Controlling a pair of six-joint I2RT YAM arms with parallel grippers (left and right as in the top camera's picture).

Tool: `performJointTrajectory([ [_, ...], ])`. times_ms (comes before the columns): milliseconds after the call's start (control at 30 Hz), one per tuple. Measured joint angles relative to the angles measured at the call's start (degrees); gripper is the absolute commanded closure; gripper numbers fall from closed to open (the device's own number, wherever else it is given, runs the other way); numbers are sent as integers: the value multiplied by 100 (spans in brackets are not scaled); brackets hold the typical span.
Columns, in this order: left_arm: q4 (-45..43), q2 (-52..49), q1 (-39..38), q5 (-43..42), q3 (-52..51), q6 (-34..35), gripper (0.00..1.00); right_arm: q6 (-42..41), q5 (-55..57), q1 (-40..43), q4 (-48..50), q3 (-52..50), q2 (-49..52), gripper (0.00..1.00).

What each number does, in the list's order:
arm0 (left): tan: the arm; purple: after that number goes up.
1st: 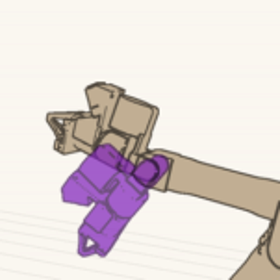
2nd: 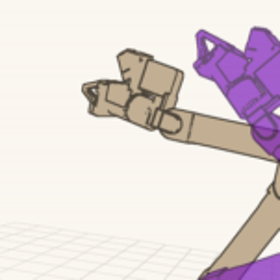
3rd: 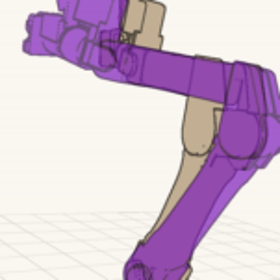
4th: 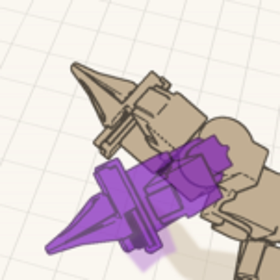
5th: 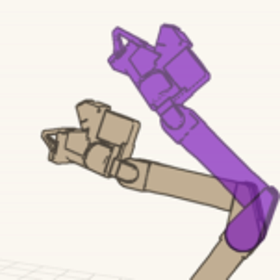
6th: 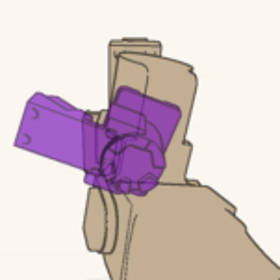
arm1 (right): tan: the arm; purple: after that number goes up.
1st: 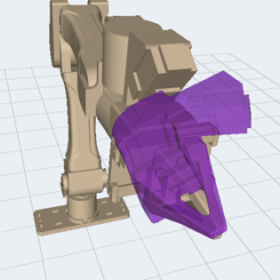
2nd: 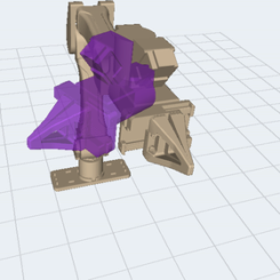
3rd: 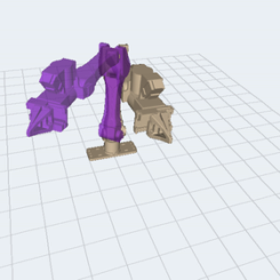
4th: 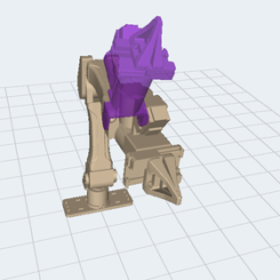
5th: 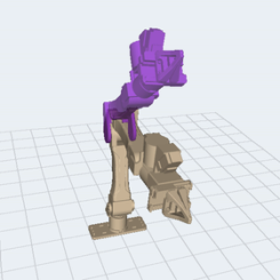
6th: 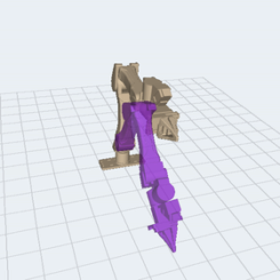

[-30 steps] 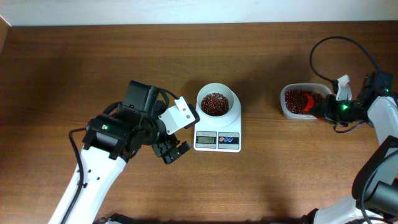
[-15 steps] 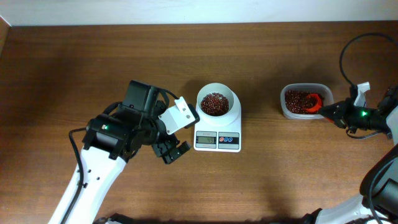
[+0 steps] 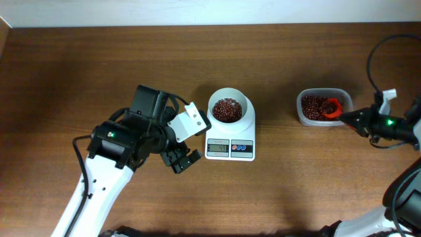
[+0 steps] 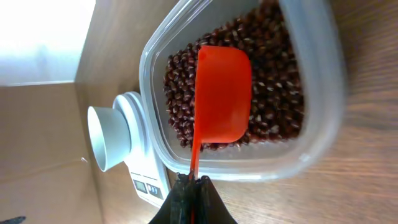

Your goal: Scoop and weigh 50g on scale

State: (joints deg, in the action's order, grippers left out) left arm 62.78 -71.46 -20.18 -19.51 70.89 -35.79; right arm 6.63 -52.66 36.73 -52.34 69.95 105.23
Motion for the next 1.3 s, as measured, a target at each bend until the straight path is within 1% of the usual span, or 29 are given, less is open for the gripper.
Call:
performJointTrajectory([
  [100, 0, 0, 0, 2, 0, 0, 1, 157, -131, 299, -205, 0, 0, 96],
  [200, -2, 0, 0, 2, 0, 0, 1, 264, -282, 363, -234, 0, 0, 96],
  [367, 0, 0, 0, 2, 0, 0, 1, 299, -577, 363, -284, 0, 0, 96],
  [633, 0, 0, 0, 0, 0, 0, 1, 409, -717, 363, -498, 0, 0, 96],
  [900, 0, 0, 0, 0, 0, 0, 1, 579, -1342, 363, -686, 0, 0, 96],
  [1167, 0, 0, 0, 2, 0, 0, 1, 671, -1709, 361, -876, 0, 0, 96],
  [1300, 0, 0, 0, 2, 0, 0, 1, 713, -1853, 153, -876, 0, 0, 96],
])
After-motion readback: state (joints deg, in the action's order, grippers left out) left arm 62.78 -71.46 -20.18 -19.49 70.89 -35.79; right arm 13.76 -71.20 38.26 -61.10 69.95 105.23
